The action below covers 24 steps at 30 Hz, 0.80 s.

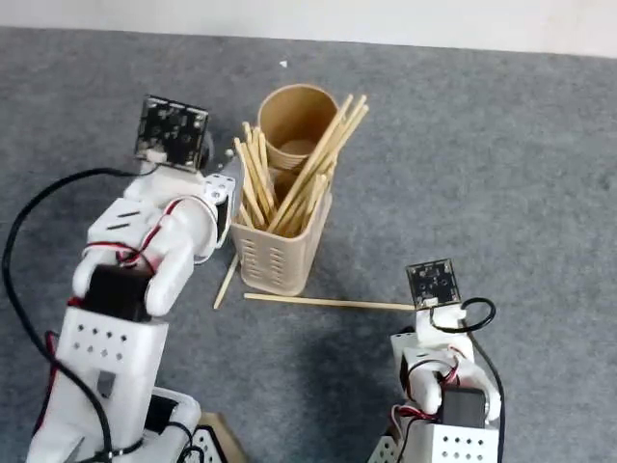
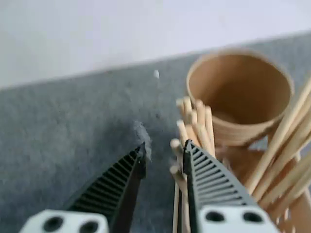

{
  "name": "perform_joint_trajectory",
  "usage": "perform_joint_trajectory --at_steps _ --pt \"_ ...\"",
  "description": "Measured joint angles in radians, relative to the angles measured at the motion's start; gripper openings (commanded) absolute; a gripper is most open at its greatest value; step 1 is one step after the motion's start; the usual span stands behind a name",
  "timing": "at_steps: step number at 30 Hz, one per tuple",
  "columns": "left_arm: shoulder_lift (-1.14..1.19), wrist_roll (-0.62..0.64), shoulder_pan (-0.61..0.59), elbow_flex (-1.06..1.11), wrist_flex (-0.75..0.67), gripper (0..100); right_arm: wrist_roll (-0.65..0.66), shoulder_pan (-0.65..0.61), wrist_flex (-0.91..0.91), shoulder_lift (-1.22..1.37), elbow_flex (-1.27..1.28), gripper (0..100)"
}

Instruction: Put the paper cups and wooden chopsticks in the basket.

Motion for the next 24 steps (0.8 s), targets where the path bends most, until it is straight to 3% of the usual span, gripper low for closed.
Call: perform_joint_trajectory --at_steps 18,24 --pt "0.031 0.002 0.002 0.051 0.043 15 0.0 0.0 0.0 0.0 0.0 17.0" --pt "0.032 0.002 0.018 0.028 0.149 16 0.0 0.0 0.0 0.0 0.0 17.0"
